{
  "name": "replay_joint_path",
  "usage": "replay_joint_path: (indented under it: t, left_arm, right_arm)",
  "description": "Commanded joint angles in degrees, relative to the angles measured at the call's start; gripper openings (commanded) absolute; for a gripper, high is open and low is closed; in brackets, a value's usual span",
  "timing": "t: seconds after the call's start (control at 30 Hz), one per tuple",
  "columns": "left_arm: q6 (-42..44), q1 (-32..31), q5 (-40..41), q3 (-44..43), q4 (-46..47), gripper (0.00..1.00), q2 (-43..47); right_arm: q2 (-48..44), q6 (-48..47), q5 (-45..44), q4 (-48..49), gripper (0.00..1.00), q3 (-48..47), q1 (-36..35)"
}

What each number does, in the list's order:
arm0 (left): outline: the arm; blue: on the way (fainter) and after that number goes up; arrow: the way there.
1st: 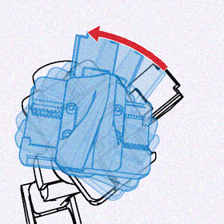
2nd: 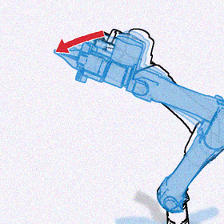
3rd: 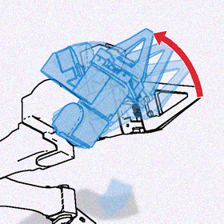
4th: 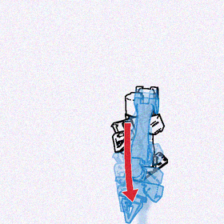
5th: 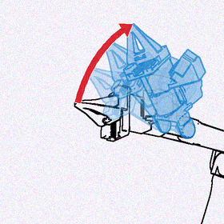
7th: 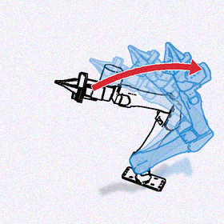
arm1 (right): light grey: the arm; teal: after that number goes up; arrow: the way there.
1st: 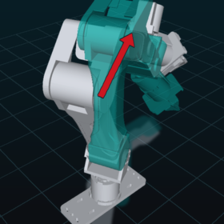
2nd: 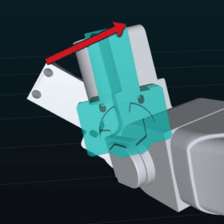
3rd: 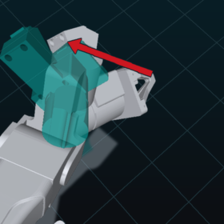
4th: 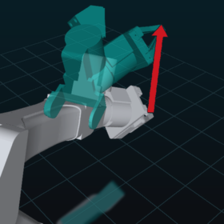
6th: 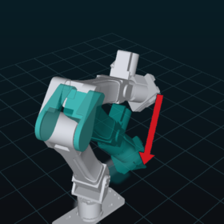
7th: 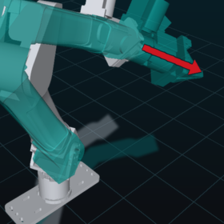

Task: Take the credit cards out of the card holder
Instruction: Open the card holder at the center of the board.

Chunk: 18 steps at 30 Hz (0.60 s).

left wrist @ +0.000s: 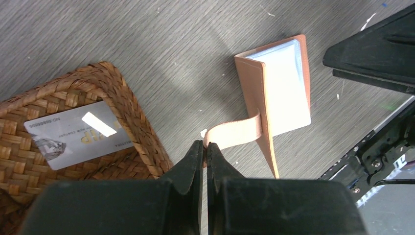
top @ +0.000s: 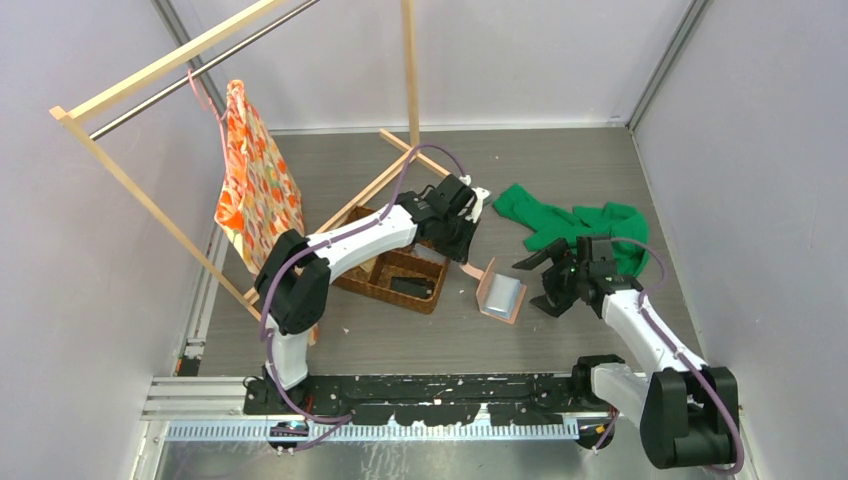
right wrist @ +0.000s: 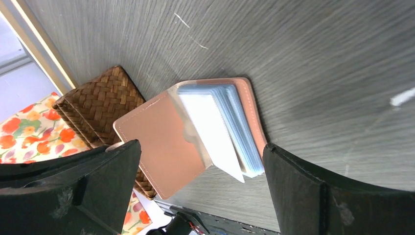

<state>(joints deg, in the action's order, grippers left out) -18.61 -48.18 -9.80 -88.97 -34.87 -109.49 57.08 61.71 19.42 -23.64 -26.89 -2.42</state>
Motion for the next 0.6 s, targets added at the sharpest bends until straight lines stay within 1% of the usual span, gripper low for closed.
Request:
replay_joint_path:
  t: [0.0, 0.07, 0.17, 0.33, 0.57]
  left_arm:
    - [3.4, 0.5, 1.3, -3.1, -4.0, 0.01, -0.7]
    - [3.1, 0.6, 0.4, -2.3, -3.6, 0.01, -0.5]
    - [2.8, 0.7, -0.3, -1.0, -2.6, 0.00, 0.0]
    - [3.2, 0.7, 0.5, -0.9, -3.3, 0.01, 0.0]
    - [4.5, 1.2, -1.1, 0.8, -3.0, 0.01, 1.4]
  right_arm:
    - [2.2, 3.3, -0.3, 9.2, 0.99, -0.7, -2.1]
    - [3.1, 4.4, 1.2, 12.4, 0.99, 0.4, -3.6]
    - [3.6, 5.0, -0.9, 13.2, 0.99, 1.6, -6.4]
    - [4.1, 4.9, -1.5, 14.8, 0.99, 4.1, -6.7]
    - [5.8, 4.1, 1.1, 19.2, 0.99, 6.2, -6.8]
